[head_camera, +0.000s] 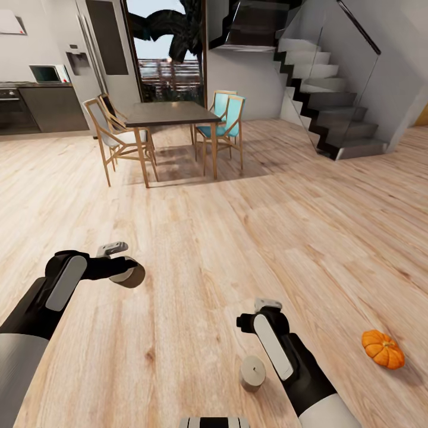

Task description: Place each of the two pumpkins and all three candles from the living room inside a cabinet in the living room (use any cabinet), then make sure every cabinet is closed, and position the cauldron so it is next to a table in the living room.

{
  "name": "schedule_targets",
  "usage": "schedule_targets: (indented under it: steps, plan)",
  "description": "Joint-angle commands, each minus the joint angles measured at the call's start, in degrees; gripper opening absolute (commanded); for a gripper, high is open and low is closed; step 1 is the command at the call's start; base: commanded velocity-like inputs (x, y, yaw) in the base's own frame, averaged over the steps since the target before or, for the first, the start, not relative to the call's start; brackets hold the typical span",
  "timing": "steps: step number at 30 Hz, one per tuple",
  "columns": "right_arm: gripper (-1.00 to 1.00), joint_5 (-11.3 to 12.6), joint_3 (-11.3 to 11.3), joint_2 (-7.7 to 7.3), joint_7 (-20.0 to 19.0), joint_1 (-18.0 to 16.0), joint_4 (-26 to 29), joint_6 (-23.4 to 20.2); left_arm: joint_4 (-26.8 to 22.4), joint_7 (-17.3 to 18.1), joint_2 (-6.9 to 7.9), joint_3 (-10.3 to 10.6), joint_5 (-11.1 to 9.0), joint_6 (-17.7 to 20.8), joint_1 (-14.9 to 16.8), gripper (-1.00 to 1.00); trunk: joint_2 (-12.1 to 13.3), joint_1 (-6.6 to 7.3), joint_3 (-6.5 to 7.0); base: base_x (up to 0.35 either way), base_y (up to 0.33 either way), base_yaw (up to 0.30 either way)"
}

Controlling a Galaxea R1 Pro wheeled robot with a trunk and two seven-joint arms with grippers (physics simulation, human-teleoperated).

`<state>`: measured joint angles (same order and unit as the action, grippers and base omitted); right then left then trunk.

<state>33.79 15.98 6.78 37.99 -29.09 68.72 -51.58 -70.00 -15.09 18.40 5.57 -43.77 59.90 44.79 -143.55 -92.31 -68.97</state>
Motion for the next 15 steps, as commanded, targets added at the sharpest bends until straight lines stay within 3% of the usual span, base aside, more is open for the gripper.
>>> schedule_targets:
  steps: [1,7,15]
  plan:
    - [1.0,0.5,-0.2,-0.01,0.6,-0.1,0.0,-0.2,-0.1,-0.6,0.06,0.1,-0.5,0.1,0.0,-1.0,0.0,0.01,-0.05,0.013,0.0,0.0]
    - [1.0,0.5,-2.5,-0.01,0.6,-0.4,-1.6,-1.1,-0.2,-0.6,0.05,0.2,-0.5,0.1,0.0,-1.0,-0.1,-0.09,-0.94,0.005,0.0,0.0]
    - [1.0,0.5,-2.9,-0.01,0.6,-3.6,-10.5,-1.3,-2.0,-0.6,0.14,0.9,-1.5,0.1,0.0,-1.0,-0.2,-0.3,-2.71,0.0,0.0,0.0]
